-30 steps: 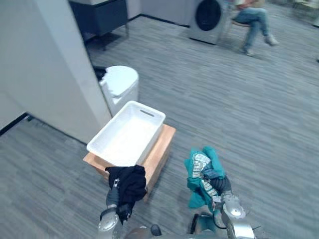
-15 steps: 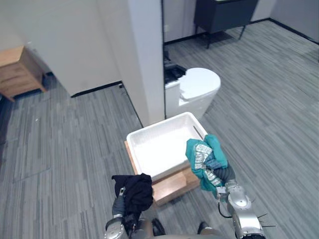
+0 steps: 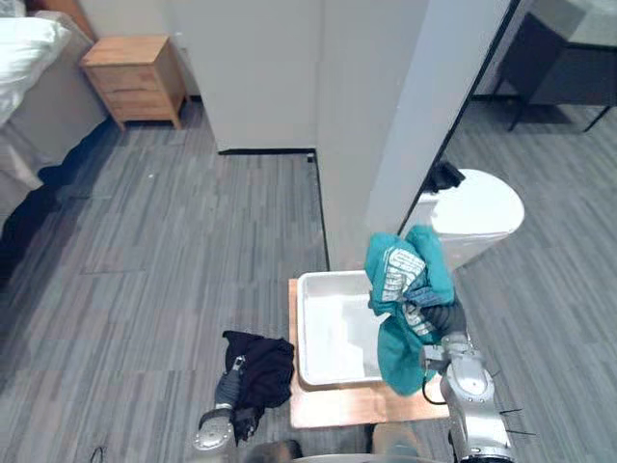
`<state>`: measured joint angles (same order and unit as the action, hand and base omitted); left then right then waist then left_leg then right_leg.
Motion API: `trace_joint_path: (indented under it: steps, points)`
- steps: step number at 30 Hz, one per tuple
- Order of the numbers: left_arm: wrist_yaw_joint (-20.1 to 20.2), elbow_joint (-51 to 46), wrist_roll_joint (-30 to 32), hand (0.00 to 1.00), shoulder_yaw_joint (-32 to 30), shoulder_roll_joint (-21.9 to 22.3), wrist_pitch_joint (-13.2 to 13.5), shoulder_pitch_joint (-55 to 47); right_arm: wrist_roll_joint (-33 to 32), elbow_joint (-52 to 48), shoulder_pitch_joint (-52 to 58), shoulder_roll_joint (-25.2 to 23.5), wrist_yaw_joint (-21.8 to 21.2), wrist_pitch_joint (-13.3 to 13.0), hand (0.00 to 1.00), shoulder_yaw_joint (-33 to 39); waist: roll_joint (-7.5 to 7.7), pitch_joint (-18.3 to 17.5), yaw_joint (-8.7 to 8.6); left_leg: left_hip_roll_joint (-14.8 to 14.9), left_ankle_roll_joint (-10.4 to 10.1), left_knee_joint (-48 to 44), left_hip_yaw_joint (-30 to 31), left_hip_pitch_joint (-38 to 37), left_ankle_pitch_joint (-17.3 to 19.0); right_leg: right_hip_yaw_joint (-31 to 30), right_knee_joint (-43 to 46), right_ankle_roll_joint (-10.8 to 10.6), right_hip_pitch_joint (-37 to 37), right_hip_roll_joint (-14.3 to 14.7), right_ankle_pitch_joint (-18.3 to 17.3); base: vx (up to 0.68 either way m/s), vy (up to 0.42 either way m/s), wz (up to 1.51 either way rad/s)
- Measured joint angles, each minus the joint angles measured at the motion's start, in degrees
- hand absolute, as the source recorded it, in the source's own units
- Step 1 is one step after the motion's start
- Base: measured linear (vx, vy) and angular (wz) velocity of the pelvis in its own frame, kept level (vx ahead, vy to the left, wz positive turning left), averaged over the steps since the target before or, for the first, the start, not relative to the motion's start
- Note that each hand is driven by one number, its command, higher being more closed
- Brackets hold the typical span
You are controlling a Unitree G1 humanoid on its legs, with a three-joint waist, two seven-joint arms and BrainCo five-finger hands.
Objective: Tidy the bed and pick cloth on bed and put in laundry
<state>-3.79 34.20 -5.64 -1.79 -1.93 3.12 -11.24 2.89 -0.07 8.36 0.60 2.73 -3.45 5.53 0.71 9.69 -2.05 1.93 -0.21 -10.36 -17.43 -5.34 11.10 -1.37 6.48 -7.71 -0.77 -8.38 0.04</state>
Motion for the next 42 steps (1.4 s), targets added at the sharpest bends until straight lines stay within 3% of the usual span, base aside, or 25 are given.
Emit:
trace_joint_path:
  steps: [1, 3, 8, 14, 15, 24, 28, 31, 37, 42]
  points:
    - [0.02, 0.05, 0.19, 1.0, 0.06, 1.31, 0.16, -0.55, 0.0, -0.24, -0.56, 0.41, 0.22, 0.0, 1.0, -1.44, -0.99, -0.15, 0.11, 1.22, -1.3, -0.17, -2.0, 0.12, 0.16, 0.07, -2.04, 0.38, 0.87, 0.77, 0.28, 0.05, -0.143, -0.02]
    - [0.07, 0.08, 0.35, 1.0, 0.45, 2.33, 0.16, -1.42, 0.02, -0.29, -1.32, 1.01, 0.37, -0.01, 1.0, -2.78, -1.57, -0.33, -0.18, 2.41, -1.74, 0.6, -4.0, -0.02, -0.08, 0.08, -3.04, 1.13, 1.03, 1.83, 0.8, 0.02, -0.132, -0.11]
    - [0.13, 0.07, 0.76, 1.0, 2.24, 2.6, 0.19, -1.69, 1.66, -0.29, -1.81, 2.46, -0.34, -0.05, 1.0, -6.37, -1.15, -0.4, -0.11, 3.06, -2.77, 4.46, -6.73, -1.31, -0.82, -0.91, -5.31, 2.18, 0.69, 3.3, 2.93, -0.03, -0.056, -0.15]
    - [0.1, -0.53, 0.73, 1.0, 4.09, 0.7, 0.68, -0.98, 5.21, 4.17, -3.61, 4.31, -2.0, 0.02, 1.0, -12.62, -0.97, -0.42, -0.13, 2.25, -1.89, 5.02, -7.79, 2.12, -2.01, -1.97, -8.0, 2.13, -1.63, 2.73, 5.9, -0.12, -0.021, -0.09]
    - [0.09, -1.38, 0.7, 1.0, 4.1, 0.64, 0.89, -1.0, 6.05, 5.92, -4.53, 4.71, -2.06, 0.09, 0.0, -13.21, -1.07, -0.37, -0.13, 1.77, -1.72, 5.76, -7.77, 2.72, -2.75, -1.96, -8.11, 1.96, -2.57, 2.35, 6.06, -0.1, -0.048, 0.06]
    - [-0.1, -9.18, -1.2, 1.0, 5.84, 0.44, 1.86, 0.08, 14.22, 18.05, -14.41, 7.81, -0.09, 1.95, 0.0, -12.0, -3.29, 3.85, -0.08, 0.51, -1.5, 9.42, -6.14, 5.97, -6.11, -0.52, -8.68, 2.28, -5.74, 1.5, 7.89, -0.12, -0.047, 0.14]
    - [-0.12, -17.2, -4.13, 1.0, 6.41, -0.11, 2.46, 0.34, 18.79, 23.64, -20.61, 11.14, 2.61, 2.93, 0.0, -7.31, -4.46, 4.53, -0.05, -0.06, -1.32, 12.19, -5.13, 5.89, -8.6, 0.76, -8.74, 2.32, -6.64, 1.3, 8.31, -0.04, -0.027, 0.15]
    - [-0.04, -24.89, -7.06, 1.0, 6.44, -2.14, 3.52, 0.73, 22.4, 23.71, -22.03, 14.04, 4.2, 3.82, 0.0, -3.1, -4.48, 4.53, -0.02, 0.0, -1.14, 12.45, -4.29, 4.85, -9.36, 1.38, -8.75, 2.32, -5.44, 1.36, 8.31, -0.01, -0.016, 0.17]
    - [0.13, -38.44, -9.15, 1.0, 6.0, -5.38, 6.06, 2.24, 32.86, 12.63, -13.86, 14.1, 8.79, 4.64, 0.0, 4.64, -4.39, 4.26, -0.81, -0.09, -1.3, 14.81, -5.0, 0.68, -9.01, 1.39, -8.78, 2.25, -2.21, 1.54, 8.33, -0.02, 0.0, -0.01]
    - [-0.01, -41.3, -10.15, 1.0, 6.83, -4.82, 6.23, 3.1, 36.01, 0.8, -1.52, 6.37, 10.06, 6.31, 0.0, 6.09, -3.85, 1.31, -2.42, 0.53, -0.95, 16.1, -10.76, -1.5, -8.17, 0.63, -9.74, 2.03, -1.09, 1.92, 8.45, -0.04, -0.006, -0.21]
